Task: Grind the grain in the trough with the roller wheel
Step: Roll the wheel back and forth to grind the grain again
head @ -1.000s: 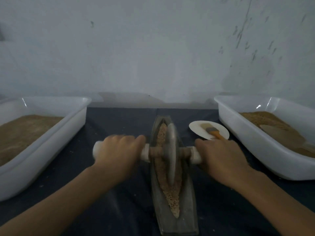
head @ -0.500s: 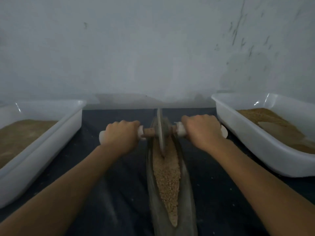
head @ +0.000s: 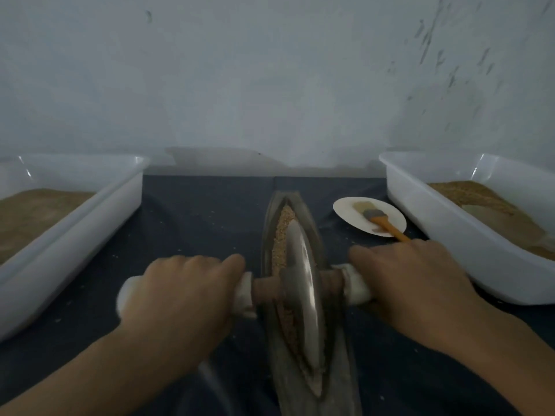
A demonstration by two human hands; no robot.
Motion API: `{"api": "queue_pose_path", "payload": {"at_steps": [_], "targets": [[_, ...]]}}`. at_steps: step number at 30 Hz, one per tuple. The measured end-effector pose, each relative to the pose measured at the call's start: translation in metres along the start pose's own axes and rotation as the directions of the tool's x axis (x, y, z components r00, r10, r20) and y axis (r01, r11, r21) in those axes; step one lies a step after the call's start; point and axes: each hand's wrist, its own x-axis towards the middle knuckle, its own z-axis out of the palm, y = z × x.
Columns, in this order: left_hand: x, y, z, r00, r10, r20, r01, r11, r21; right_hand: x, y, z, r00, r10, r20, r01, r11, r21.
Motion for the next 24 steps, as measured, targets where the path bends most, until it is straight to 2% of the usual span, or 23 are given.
{"api": "queue_pose_path", "payload": {"at_steps": [3, 6, 9, 13, 16, 17, 18, 20, 21, 24], "targets": [[0.043, -0.004, 0.022, 0.994, -0.105, 0.033, 0.105, 0.994, 0.000, 0.034, 0.006, 0.028, 0.986, 0.111, 0.125, -0.096, 0.988, -0.119], [0.089, -0.015, 0.045, 0.986, -0.167, 0.018, 0.168, 0.983, -0.077, 0.079, 0.023, 0.054, 0.986, 0.158, 0.052, -0.152, 0.983, -0.101], [0.120, -0.020, 0.054, 0.976, -0.218, 0.009, 0.217, 0.971, -0.102, 0.110, 0.033, 0.066, 0.982, 0.185, 0.041, -0.180, 0.978, -0.109], [0.108, -0.015, 0.042, 0.986, -0.167, 0.027, 0.168, 0.983, -0.075, 0.089, 0.025, 0.062, 0.973, 0.222, 0.068, -0.217, 0.974, -0.067], [0.058, -0.003, 0.019, 0.993, -0.103, 0.064, 0.105, 0.994, -0.027, 0.038, 0.008, 0.039, 0.995, 0.093, -0.042, -0.094, 0.995, -0.012], [0.042, 0.001, 0.010, 0.994, -0.087, 0.065, 0.088, 0.996, -0.007, 0.024, 0.005, 0.030, 0.996, 0.094, 0.004, -0.094, 0.995, 0.010], [0.027, 0.005, 0.002, 0.996, -0.074, 0.057, 0.072, 0.997, 0.022, 0.014, 0.001, 0.024, 0.986, 0.124, 0.114, -0.127, 0.992, 0.024], [0.010, 0.011, -0.008, 0.999, -0.036, 0.030, 0.034, 0.996, 0.082, 0.002, 0.002, 0.027, 0.895, 0.214, 0.391, -0.251, 0.967, 0.045], [0.008, 0.013, -0.009, 1.000, -0.018, 0.011, 0.017, 0.996, 0.093, 0.001, 0.003, 0.028, 0.875, 0.207, 0.437, -0.254, 0.966, 0.052], [0.032, 0.014, -0.001, 0.999, -0.039, -0.013, 0.040, 0.995, 0.096, 0.012, 0.005, 0.030, 0.915, 0.181, 0.361, -0.229, 0.969, 0.096]]}}
